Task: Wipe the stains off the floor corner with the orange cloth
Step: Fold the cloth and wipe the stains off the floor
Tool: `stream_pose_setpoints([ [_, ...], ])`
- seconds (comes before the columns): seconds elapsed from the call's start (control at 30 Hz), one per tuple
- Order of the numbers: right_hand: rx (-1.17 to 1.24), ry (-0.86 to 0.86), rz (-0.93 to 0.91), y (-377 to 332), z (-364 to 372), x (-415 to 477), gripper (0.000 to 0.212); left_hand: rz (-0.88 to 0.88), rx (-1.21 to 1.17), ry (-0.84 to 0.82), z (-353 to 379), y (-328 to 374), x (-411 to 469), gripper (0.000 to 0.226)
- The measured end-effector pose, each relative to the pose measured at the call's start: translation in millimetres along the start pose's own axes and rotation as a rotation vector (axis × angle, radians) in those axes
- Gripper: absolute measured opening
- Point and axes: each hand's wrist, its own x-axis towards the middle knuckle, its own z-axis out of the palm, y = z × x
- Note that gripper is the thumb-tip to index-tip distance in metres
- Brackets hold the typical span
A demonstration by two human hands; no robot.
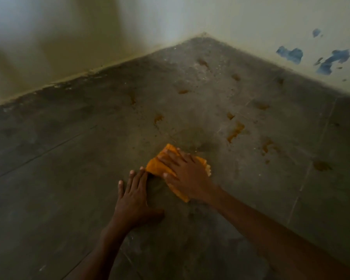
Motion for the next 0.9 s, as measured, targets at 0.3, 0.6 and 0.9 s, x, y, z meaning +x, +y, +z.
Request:
stream_pose_setpoints([
  [0.3, 0.079, 0.016, 0.253, -25.4, 6.6, 117.9, 0.058, 0.068, -0.052, 0.029, -3.7, 4.2, -1.0, 0.126],
  [0.6, 0.056, 0.018, 0.201, -23.3, 15.0, 105.1, 0.058, -0.141, -0.072, 0.137, -56.0, -109.0, -21.8, 0.135],
  [0.9, 0.149, -0.089, -0.137, -113.8, 23.1, 68.0, 0.060, -0.131, -0.116, 0.214, -47.7, -105.8, -19.9, 0.133],
])
